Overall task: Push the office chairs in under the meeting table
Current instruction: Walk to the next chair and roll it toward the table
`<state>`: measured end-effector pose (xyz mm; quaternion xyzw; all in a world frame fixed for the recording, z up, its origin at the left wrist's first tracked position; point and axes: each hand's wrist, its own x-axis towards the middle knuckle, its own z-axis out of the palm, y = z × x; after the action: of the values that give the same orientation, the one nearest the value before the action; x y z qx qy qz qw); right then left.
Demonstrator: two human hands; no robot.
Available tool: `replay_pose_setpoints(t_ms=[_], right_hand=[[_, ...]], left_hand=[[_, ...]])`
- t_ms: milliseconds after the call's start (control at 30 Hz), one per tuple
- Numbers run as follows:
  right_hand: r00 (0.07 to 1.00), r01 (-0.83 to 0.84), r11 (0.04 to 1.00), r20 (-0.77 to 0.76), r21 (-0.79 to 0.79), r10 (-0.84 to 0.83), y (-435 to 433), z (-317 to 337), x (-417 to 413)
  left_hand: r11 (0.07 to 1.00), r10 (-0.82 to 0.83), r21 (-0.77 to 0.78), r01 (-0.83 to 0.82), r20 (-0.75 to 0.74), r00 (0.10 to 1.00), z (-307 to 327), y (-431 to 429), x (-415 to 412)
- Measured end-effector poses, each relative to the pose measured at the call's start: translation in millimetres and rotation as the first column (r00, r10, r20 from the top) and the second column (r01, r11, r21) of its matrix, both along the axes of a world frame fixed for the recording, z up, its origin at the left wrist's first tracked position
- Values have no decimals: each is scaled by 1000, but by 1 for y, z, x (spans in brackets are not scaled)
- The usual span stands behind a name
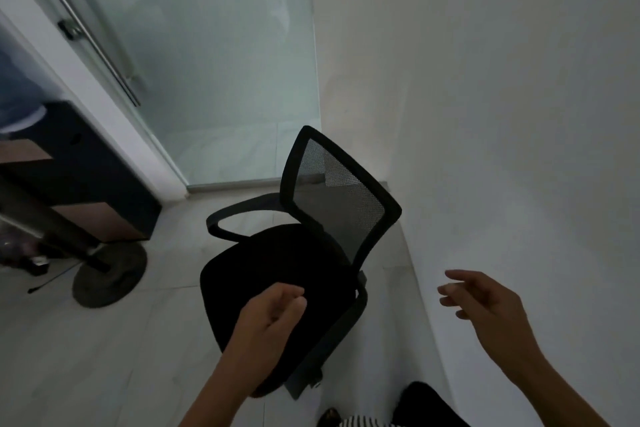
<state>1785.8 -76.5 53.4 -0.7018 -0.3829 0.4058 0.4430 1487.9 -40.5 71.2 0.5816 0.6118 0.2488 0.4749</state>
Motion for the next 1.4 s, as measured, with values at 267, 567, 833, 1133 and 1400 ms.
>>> replay_pose_setpoints(t_ms=[267, 567, 833, 1133, 1400], right_hand=[[999, -50, 998, -9, 38, 51, 201, -20, 55], [964, -263, 965, -28, 14, 263, 411, -37, 67], [841, -510, 860, 194, -23, 505, 467, -78, 31], [319, -870, 492, 709, -44, 628, 432, -98, -44], [-114, -960, 148, 817, -236, 566, 366, -131, -143]], left_hand=[[997, 59, -40, -60, -9, 998, -40, 146, 86], [942, 193, -236, -238, -199, 961, -117, 287, 220], [926, 169, -291, -241, -252, 953, -139, 286, 201], [921, 176, -309, -236, -211, 962, -136, 209, 132], [840, 413, -277, -467, -231, 881, -138, 85, 49]])
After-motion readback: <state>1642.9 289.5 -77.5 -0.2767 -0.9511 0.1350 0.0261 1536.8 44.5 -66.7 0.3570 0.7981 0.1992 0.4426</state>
